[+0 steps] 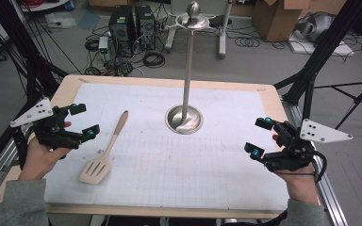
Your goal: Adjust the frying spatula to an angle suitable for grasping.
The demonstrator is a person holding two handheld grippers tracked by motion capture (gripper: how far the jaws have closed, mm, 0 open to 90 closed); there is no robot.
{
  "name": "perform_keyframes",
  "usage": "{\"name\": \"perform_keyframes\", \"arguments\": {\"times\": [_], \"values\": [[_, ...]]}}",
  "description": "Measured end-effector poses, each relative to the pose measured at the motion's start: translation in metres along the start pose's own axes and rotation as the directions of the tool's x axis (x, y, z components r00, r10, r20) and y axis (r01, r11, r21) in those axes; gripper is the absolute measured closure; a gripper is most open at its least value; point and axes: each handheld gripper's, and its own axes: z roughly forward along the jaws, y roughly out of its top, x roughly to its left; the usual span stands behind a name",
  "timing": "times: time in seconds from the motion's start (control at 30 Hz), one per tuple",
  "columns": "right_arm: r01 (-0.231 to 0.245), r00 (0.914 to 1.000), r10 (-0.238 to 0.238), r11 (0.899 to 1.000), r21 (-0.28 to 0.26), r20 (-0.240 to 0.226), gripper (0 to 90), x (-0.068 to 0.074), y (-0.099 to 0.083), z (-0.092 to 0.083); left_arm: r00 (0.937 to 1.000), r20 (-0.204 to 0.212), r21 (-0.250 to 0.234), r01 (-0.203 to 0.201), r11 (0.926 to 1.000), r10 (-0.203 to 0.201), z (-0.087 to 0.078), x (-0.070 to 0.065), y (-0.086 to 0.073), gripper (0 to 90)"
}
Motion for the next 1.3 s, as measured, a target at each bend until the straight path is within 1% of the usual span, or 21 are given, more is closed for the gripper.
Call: {"name": "perform_keyframes", "arguments": {"times": [0.1,0.13,0.2,0.3,0.33,0.37,0.4,0.5,0.63,0.7,0.73,0.8,0.87,0.93,1.0,1.03,1.07,1.13,1.2,1.23,1.3], "values": [[-0.01,0.9999,0.011,1.0,-0.005,0.012,10.1,0.001,-0.002,-0.004,1.0,-0.008,0.01,0.004,0.9999,-0.004,0.002,0.003,-0.003,5.3],[-0.007,0.9999,0.007,1.0,-0.007,0.016,10.1,0.0,-0.002,-0.005,0.9997,-0.022,0.026,0.007,0.9996,-0.006,0.005,0.004,-0.006,7.0],[-0.018,0.9997,0.018,1.0,-0.006,0.018,10.1,0.001,-0.003,-0.007,0.9996,-0.025,0.039,0.012,0.9992,-0.011,0.008,0.006,-0.009,9.9],[-0.01,0.9998,0.01,1.0,-0.002,0.019,10.1,0.002,-0.003,-0.008,0.9994,-0.03,0.055,0.02,0.9983,-0.018,0.01,0.008,-0.012,15.9],[-0.01,0.9998,0.01,1.0,-0.002,0.019,10.1,0.002,-0.003,-0.008,0.9991,-0.036,0.064,0.023,0.9977,-0.02,0.011,0.009,-0.013,15.9],[-0.009,0.9998,0.009,1.0,0.008,0.016,10.1,0.003,-0.002,-0.007,0.9986,-0.052,0.081,0.017,0.9966,-0.012,0.012,0.01,-0.014,22.3],[-0.009,0.9998,0.008,1.0,0.012,0.019,10.1,0.003,-0.002,-0.007,0.9987,-0.049,0.084,0.013,0.9963,-0.009,0.013,0.01,-0.015,24.9],[-0.003,0.9998,0.003,1.0,0.017,0.02,10.1,0.005,-0.001,-0.006,0.9982,-0.059,0.089,-0.006,0.996,0.012,0.014,0.01,-0.015,31.3],[0.005,0.9998,-0.005,1.0,0.017,0.018,10.1,0.006,0.0,-0.005,0.9978,-0.064,0.105,-0.007,0.9945,0.013,0.016,0.013,-0.019,38.4],[0.006,0.9998,-0.006,1.0,0.016,0.016,10.1,0.007,0.001,-0.005,0.9977,-0.068,0.146,0.018,0.9891,-0.008,0.017,0.015,-0.021,42.0],[0.011,0.9998,-0.012,1.0,0.017,0.015,10.1,0.007,0.001,-0.004,0.9977,-0.068,0.146,0.018,0.9891,-0.008,0.017,0.015,-0.021,44.0],[0.006,0.9999,-0.007,1.0,0.018,0.011,10.1,0.008,0.001,-0.003,0.9971,-0.076,0.181,0.026,0.9831,-0.012,0.019,0.018,-0.023,47.6],[0.013,0.9999,-0.013,1.0,0.016,0.009,10.1,0.007,0.001,-0.003,0.9972,-0.074,0.187,0.029,0.9819,-0.016,0.02,0.02,-0.026,50.9],[0.012,0.9999,-0.012,1.0,0.021,0.007,10.1,0.008,0.001,-0.001,0.9959,-0.091,0.193,0.017,0.9811,0.001,0.021,0.021,-0.028,55.9],[0.018,0.9998,-0.019,1.0,0.018,0.007,10.1,0.007,0.001,-0.001,0.9952,-0.098,0.191,0.021,0.9813,-0.002,0.021,0.021,-0.029,59.8],[0.018,0.9998,-0.019,1.0,0.018,0.007,10.1,0.007,0.001,-0.001,0.9946,-0.104,0.197,0.019,0.9803,0.002,0.022,0.022,-0.029,59.8],[0.016,0.9998,-0.016,1.0,0.02,0.009,10.1,0.007,0.001,-0.001,0.9929,-0.119,0.201,0.019,0.9795,0.005,0.023,0.023,-0.032,64.7],[0.011,0.9999,-0.011,1.0,0.021,0.007,10.1,0.007,0.001,-0.002,0.9907,-0.135,0.211,0.007,0.9774,0.022,0.025,0.024,-0.035,68.6],[0.014,0.9999,-0.014,1.0,0.021,0.007,10.1,0.007,0.0,-0.001,0.9892,-0.146,0.218,0.017,0.9758,0.015,0.027,0.027,-0.039,73.3],[0.008,1.0,-0.008,1.0,0.023,0.006,10.1,0.007,0.0,-0.001,0.9877,-0.155,0.223,0.02,0.9745,0.016,0.029,0.028,-0.041,73.5],[0.012,0.9999,-0.013,1.0,0.023,0.006,10.1,0.006,0.0,0.0,0.9852,-0.169,0.24,0.015,0.9707,0.026,0.032,0.029,-0.042,77.7]]}}
